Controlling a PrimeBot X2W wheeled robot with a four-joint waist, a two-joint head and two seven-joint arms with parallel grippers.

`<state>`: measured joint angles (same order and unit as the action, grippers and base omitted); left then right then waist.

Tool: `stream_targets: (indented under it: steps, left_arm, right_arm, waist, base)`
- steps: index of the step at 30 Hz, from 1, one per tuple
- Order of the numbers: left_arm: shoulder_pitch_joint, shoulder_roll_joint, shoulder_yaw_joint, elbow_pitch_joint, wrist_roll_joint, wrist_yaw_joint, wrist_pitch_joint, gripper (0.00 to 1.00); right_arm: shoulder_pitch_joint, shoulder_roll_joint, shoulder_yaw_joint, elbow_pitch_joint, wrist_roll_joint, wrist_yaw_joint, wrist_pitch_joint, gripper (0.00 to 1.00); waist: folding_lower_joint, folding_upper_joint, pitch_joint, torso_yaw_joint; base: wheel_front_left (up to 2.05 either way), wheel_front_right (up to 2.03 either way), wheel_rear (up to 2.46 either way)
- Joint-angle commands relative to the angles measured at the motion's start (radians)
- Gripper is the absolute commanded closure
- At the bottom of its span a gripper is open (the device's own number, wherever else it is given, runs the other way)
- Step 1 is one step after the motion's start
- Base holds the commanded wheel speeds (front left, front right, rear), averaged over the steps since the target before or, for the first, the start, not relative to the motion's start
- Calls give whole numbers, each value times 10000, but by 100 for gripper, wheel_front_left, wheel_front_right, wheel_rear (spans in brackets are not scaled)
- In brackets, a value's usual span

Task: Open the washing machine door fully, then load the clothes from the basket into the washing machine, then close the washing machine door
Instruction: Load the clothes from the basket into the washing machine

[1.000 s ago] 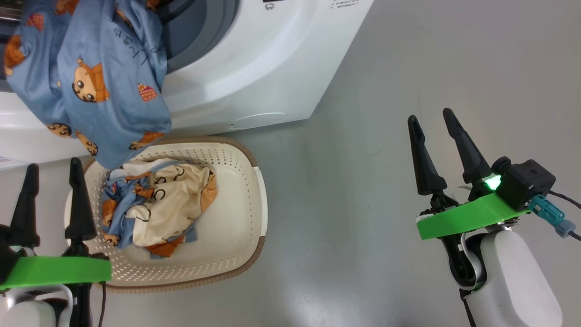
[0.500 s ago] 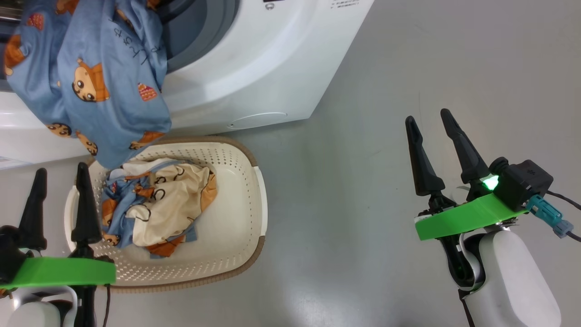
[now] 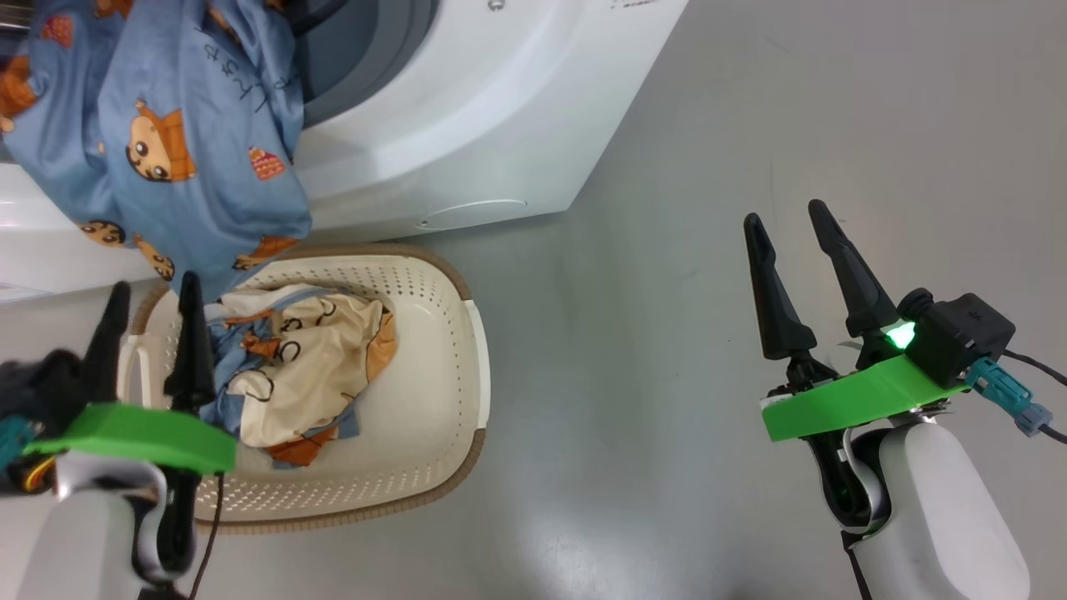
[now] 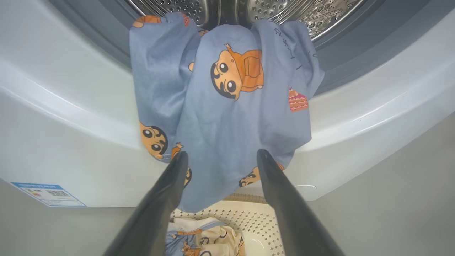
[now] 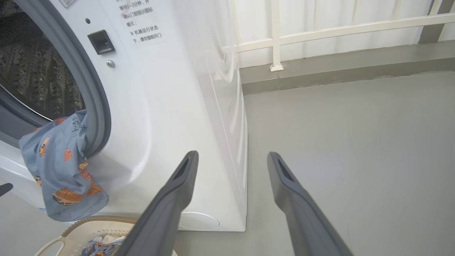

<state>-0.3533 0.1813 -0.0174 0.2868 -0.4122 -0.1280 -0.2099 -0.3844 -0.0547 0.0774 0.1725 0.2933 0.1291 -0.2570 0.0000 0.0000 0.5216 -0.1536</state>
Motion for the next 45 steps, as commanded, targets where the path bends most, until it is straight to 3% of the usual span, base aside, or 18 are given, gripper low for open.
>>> stream_targets:
  steps: [1,18,28,36,37,38,45]
  left_arm:
    - [-308,331,144,54,-149,-23,45,0]
    - [-3089,1140,-1880,3933,-1020,-26,-67,0]
    - [-5021,1352,-2290,5681,-1497,-26,-342,0]
    - [-5690,1366,-2179,6279,-1474,-26,-504,0]
    - [-5734,1376,-2105,6216,-1461,-26,-509,31]
    - [-5736,1378,-2038,6138,-1428,-26,-512,100]
    - [-5128,1262,-2062,5567,-1291,-26,-516,100]
  right_arm:
    - [150,45,210,-239,-2,16,-48,0]
    - [172,45,648,-74,299,16,-48,0]
    - [41,45,986,-56,480,16,-48,0]
    - [46,45,984,-53,512,16,-48,0]
    - [51,45,977,-59,514,16,-48,0]
    - [54,45,965,-64,517,16,-48,0]
    - [55,45,894,-47,530,16,-48,0]
  waist:
    - [0,0,43,-37]
    - [0,0,545,-406]
    - [0,0,909,-612]
    - [0,0,949,-779]
    - [0,0,955,-783]
    - [0,0,956,-780]
    - [0,0,845,-601]
  base:
    - [0,0,0]
    - [0,0,0]
    - [0,0,0]
    - [0,0,0]
    - [0,0,0]
    - [0,0,0]
    - [0,0,0]
